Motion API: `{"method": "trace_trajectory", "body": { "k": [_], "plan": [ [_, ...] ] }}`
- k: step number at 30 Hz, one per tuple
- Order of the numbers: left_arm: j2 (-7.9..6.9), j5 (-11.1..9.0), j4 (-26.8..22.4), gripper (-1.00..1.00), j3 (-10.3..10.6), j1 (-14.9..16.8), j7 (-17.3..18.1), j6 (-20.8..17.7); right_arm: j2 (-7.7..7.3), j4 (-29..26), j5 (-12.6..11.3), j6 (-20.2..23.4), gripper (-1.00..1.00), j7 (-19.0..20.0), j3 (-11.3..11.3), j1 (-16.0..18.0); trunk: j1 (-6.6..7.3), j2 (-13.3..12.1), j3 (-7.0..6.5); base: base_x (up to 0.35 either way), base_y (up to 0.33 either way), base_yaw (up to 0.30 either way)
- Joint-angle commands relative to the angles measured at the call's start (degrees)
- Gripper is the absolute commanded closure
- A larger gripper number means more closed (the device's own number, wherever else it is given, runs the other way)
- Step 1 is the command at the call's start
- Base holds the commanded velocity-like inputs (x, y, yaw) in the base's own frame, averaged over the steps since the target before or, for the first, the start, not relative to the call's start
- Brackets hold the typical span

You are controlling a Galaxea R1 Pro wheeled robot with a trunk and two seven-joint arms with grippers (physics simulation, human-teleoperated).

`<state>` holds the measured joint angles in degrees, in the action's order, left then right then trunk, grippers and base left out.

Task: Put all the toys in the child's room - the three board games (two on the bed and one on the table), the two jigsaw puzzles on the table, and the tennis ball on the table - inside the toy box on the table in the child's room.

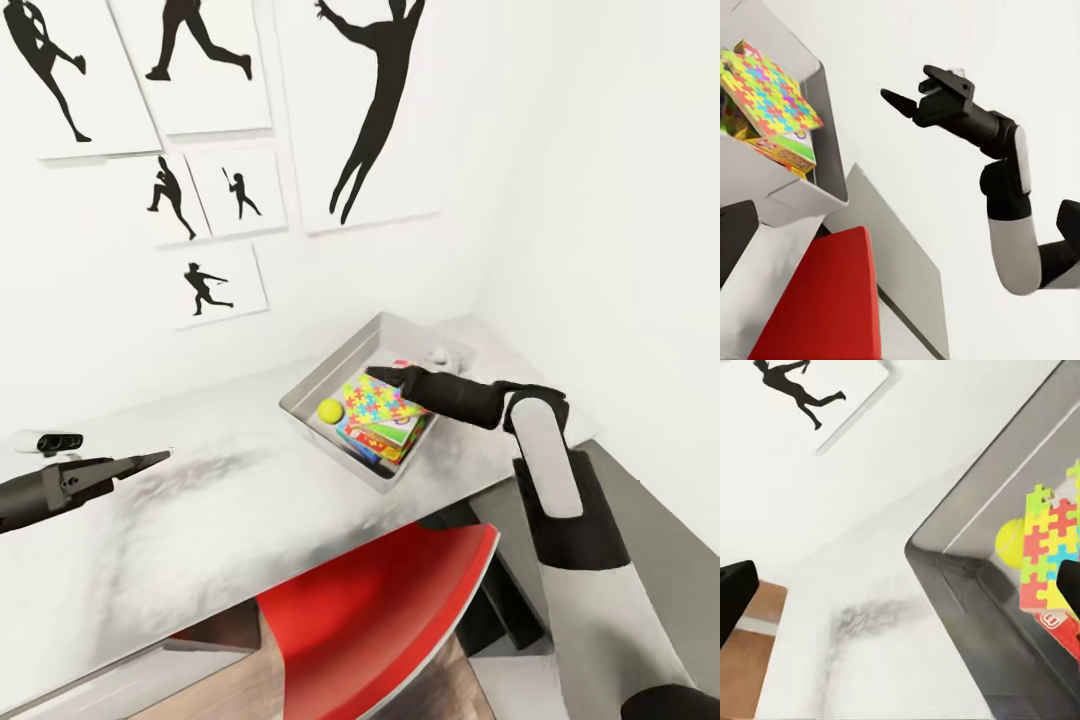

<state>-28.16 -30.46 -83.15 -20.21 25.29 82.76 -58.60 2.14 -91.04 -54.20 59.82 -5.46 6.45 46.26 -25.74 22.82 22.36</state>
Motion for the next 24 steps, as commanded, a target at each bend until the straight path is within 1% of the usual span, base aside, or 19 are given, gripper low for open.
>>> {"method": "trace_trajectory", "body": {
  "k": [1, 4, 7, 8, 10, 11, 12, 13, 14, 15, 16, 18, 19, 20, 21, 24],
  "plan": [
    [-0.16, -0.1, 0.0, -1.00, -0.5, -0.6, 0.4, -0.5, -1.09, -0.1, -1.0, 0.2, -1.00, 4.6, -3.0, -1.8, -0.04, 0.1, -0.01, 0.000, -0.001, -0.057],
    [-0.33, 0.0, 0.1, -1.00, -1.4, -2.2, 0.9, -0.3, -4.11, -0.2, -1.2, 0.2, -1.00, 20.1, -10.2, -6.9, -0.04, 0.1, -0.28, 0.000, -0.001, -0.087],
    [-0.32, 0.0, 0.2, -1.00, -1.6, -3.6, 1.1, 0.7, -6.08, -0.2, -1.1, 0.1, -1.00, 34.1, -17.3, -11.5, -0.04, 0.1, -0.55, 0.000, 0.000, -0.117],
    [-0.32, 0.0, 0.2, -1.00, -1.6, -3.8, 1.1, 1.0, -6.30, -0.2, -1.1, 0.1, -1.00, 36.2, -18.7, -12.4, -0.04, 0.1, -0.64, 0.000, 0.000, -0.125],
    [-0.28, -0.1, 0.2, -1.00, -1.6, -4.2, 1.5, 2.0, -6.80, -0.2, -1.2, 0.0, -1.00, 44.2, -23.8, -16.7, -0.04, 0.1, -0.82, 0.000, 0.000, -0.129],
    [-0.27, -0.2, 0.2, -1.00, -1.7, -4.3, 1.6, 2.2, -6.87, -0.2, -1.1, 0.0, -1.00, 46.1, -25.0, -17.7, -0.04, 0.1, -0.91, 0.000, 0.000, -0.130],
    [-0.26, -0.2, 0.2, -1.00, -1.7, -4.4, 1.7, 2.4, -6.94, -0.2, -1.1, 0.0, -1.00, 49.8, -27.2, -19.9, -0.04, 0.1, -1.00, 0.000, 0.000, -0.131],
    [-0.25, -0.2, 0.2, -1.00, -1.7, -4.4, 1.8, 2.5, -6.96, -0.2, -1.1, 0.0, -1.00, 51.5, -28.1, -20.9, -0.04, 0.1, -1.09, 0.000, 0.000, -0.131],
    [-0.24, -0.2, 0.2, -1.00, -1.7, -4.5, 1.9, 2.6, -7.00, -0.2, -1.0, -0.2, -1.00, 54.5, -29.8, -23.0, -0.04, 0.1, -1.18, 0.000, 0.000, -0.132],
    [-0.24, -0.2, 0.2, -1.00, -1.7, -4.5, 1.9, 2.6, -7.01, -0.2, -0.9, -0.6, -1.00, 55.8, -30.5, -24.0, -0.04, 0.1, -1.27, 0.000, 0.000, -0.132],
    [-0.15, -0.2, 0.2, -1.00, -1.7, -4.5, 1.9, 2.6, -7.03, -0.2, -0.8, -1.8, -1.00, 58.0, -31.5, -26.0, -0.04, 0.1, -1.36, 0.000, 0.000, -0.132],
    [-0.02, -0.2, 0.2, -1.00, -1.6, -4.5, 1.9, 2.7, -7.07, -0.2, -0.8, -3.6, -1.00, 59.5, -32.1, -27.9, -0.04, 0.1, -1.54, 0.000, 0.000, -0.132],
    [0.09, -0.2, 0.2, -1.00, -1.6, -4.5, 2.0, 2.7, -7.10, -0.2, -0.7, -5.6, -1.00, 60.6, -32.5, -29.7, -0.04, 0.1, -1.63, 0.000, 0.000, -0.133],
    [0.13, -0.2, 0.2, -1.00, -1.6, -4.5, 2.0, 2.7, -7.11, -0.2, -0.7, -6.5, -1.00, 61.0, -32.6, -30.5, -0.04, 0.1, -1.72, -0.006, 0.000, -0.133],
    [0.21, -0.3, 0.2, -1.00, -1.5, -4.5, 2.0, 2.7, -7.12, -0.2, -0.7, -8.0, -1.00, 62.0, -32.7, -32.0, -0.04, 0.1, -1.81, -0.037, 0.000, -0.141],
    [0.26, -0.2, 0.2, -1.00, -1.5, -4.5, 2.0, 2.7, -7.03, -0.2, -0.7, -9.4, -1.00, 63.4, -32.8, -34.0, -0.04, 0.1, -2.07, -0.073, 0.002, -0.155]
  ]
}}
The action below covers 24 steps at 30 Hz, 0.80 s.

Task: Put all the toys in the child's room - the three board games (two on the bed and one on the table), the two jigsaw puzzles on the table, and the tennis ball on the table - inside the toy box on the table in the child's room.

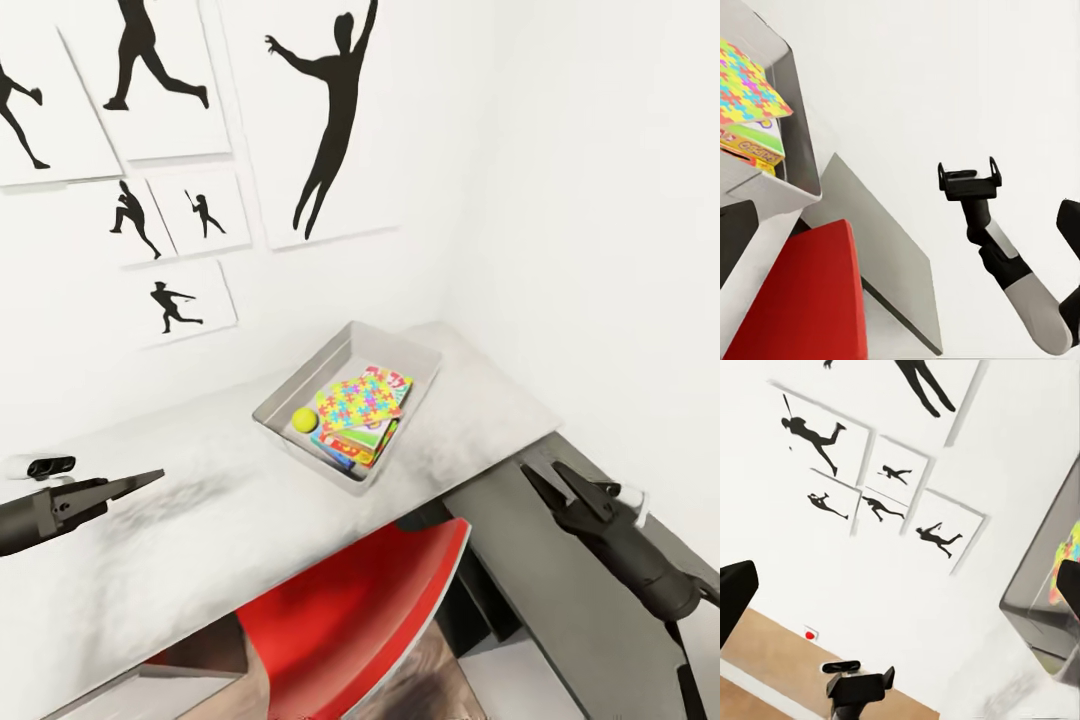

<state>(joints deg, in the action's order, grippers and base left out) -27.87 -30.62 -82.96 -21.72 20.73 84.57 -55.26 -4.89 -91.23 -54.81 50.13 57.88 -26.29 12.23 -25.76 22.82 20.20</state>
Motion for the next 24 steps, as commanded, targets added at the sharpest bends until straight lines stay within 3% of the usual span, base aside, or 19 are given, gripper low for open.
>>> {"method": "trace_trajectory", "body": {
  "k": [1, 14, 24],
  "plan": [
    [-0.03, 0.0, 0.0, -1.00, 0.0, 0.0, 0.2, -0.6, -0.05, 0.0, -0.1, -0.3, -1.00, 1.0, -0.1, -0.9, -0.02, 0.1, 0.01, -0.141, 0.036, -0.178],
    [-0.24, -0.4, 0.0, -1.00, -0.1, 0.0, 0.2, -0.6, -0.20, 0.0, 2.0, -1.6, -1.00, 3.1, -0.5, -2.7, -0.02, 0.1, -0.53, -0.213, 0.096, -0.108],
    [-0.45, -0.2, 0.0, -1.00, -0.2, 0.0, 0.2, -0.6, -0.08, 0.0, 2.6, -1.7, -1.00, 3.0, -0.6, -2.7, -0.02, 0.1, -0.54, -0.035, 0.012, -0.004]
  ]
}}
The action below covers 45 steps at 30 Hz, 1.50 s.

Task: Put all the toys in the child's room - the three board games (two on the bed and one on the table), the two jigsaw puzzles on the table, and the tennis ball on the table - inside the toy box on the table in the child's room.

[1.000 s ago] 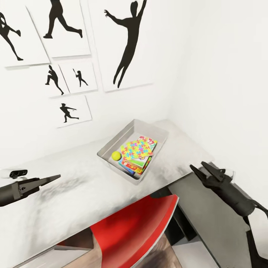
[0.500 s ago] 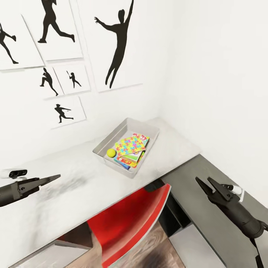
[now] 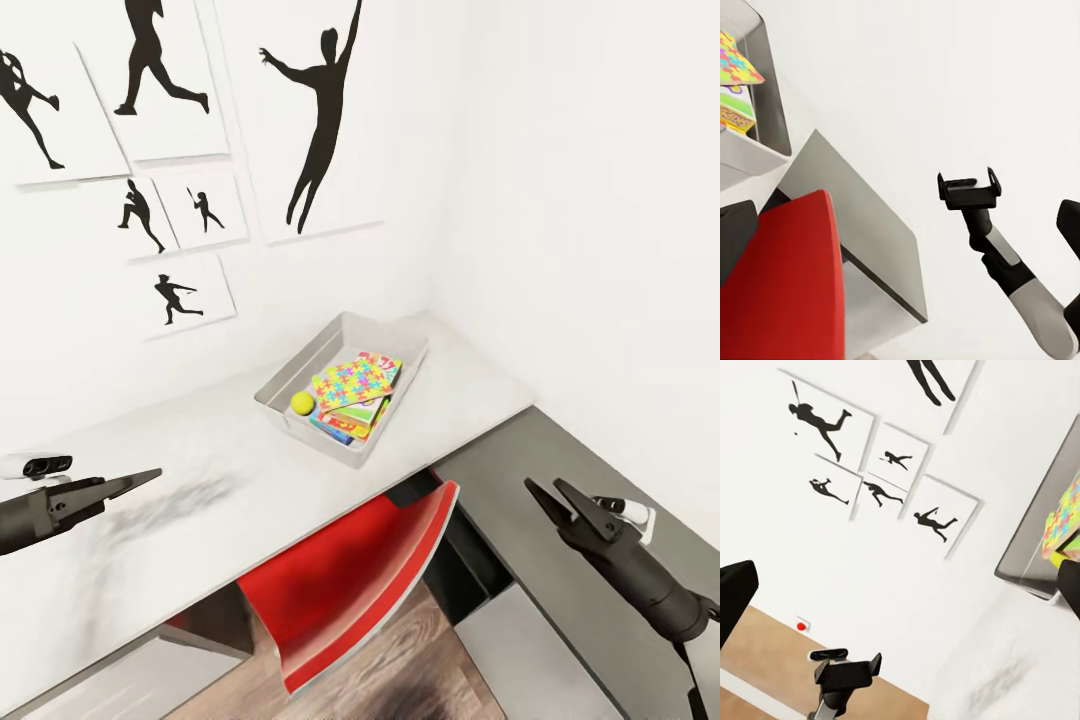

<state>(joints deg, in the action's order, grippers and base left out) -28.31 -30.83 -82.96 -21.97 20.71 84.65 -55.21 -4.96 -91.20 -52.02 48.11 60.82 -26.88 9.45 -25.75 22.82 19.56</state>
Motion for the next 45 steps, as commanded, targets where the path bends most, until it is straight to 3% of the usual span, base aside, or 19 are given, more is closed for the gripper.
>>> {"method": "trace_trajectory", "body": {
  "k": [1, 7, 24, 39, 45],
  "plan": [
    [-0.03, 0.0, 0.0, -1.00, 0.0, 0.0, 0.2, -0.6, -0.01, 0.0, 0.0, 0.3, -1.00, 0.0, 0.0, 0.0, -0.03, 0.1, 0.09, -0.004, 0.001, -0.001],
    [-0.08, 0.0, 0.0, -1.00, 0.0, 0.0, 0.2, -0.6, -0.04, 0.0, 1.4, 0.3, -1.00, 0.2, -0.1, 0.0, -0.03, 0.1, 0.09, -0.001, 0.000, 0.000],
    [-0.08, 0.0, 0.0, -1.00, 0.0, 0.0, 0.2, -0.6, -0.12, 0.1, 1.7, 0.3, -1.00, -0.1, -0.2, 0.0, -0.03, 0.1, 0.06, -0.012, 0.000, -0.007],
    [-0.20, 0.2, 0.0, -1.00, -0.1, 0.0, 0.3, -0.6, -0.22, 0.2, 1.7, 0.3, -1.00, 0.0, -0.2, 0.0, -0.03, 0.1, -0.56, -0.182, 0.082, -0.225],
    [-0.25, 0.4, 0.0, -1.00, -1.6, 0.0, 3.1, -0.6, -0.15, 0.2, 1.7, 0.3, -1.00, 0.0, -0.2, 0.0, -0.03, 0.1, -0.88, -0.029, 0.009, -0.244]
  ]
}}
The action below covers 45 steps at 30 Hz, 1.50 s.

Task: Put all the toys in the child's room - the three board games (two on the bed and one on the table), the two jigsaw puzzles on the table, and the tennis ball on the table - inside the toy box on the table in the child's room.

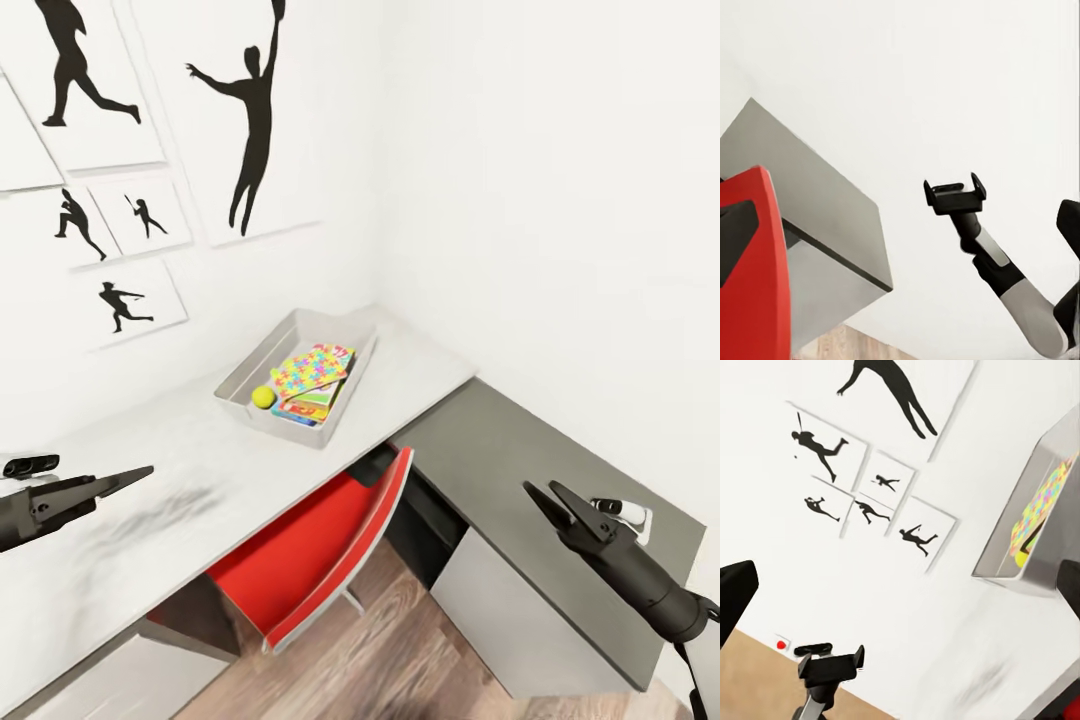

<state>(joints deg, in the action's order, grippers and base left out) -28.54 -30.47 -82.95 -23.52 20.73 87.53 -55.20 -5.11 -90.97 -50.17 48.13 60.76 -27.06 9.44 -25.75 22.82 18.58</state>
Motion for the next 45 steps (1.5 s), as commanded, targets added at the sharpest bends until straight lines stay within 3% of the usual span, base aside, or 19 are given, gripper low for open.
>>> {"method": "trace_trajectory", "body": {
  "k": [1, 15, 45],
  "plan": [
    [-0.02, 0.0, 0.0, -1.00, -0.1, 0.0, 0.4, -0.6, 0.00, 0.0, -0.1, 0.3, -1.00, 0.0, 0.0, 0.1, -0.03, 0.1, 0.03, -0.007, 0.002, -0.217],
    [-0.11, 0.1, 0.0, -1.00, -1.8, -0.1, 1.4, -0.6, 0.02, 0.0, -0.1, 0.3, -1.00, 0.2, 0.0, 0.1, -0.03, 0.1, -1.12, -0.001, 0.000, -0.167],
    [-0.12, 0.1, 0.0, -1.00, -2.1, -0.6, 1.4, -0.6, 0.02, -0.1, -0.1, 0.2, -1.00, 0.1, 0.0, 0.1, -0.03, 0.1, -3.80, 0.000, 0.000, -0.075]
  ]
}}
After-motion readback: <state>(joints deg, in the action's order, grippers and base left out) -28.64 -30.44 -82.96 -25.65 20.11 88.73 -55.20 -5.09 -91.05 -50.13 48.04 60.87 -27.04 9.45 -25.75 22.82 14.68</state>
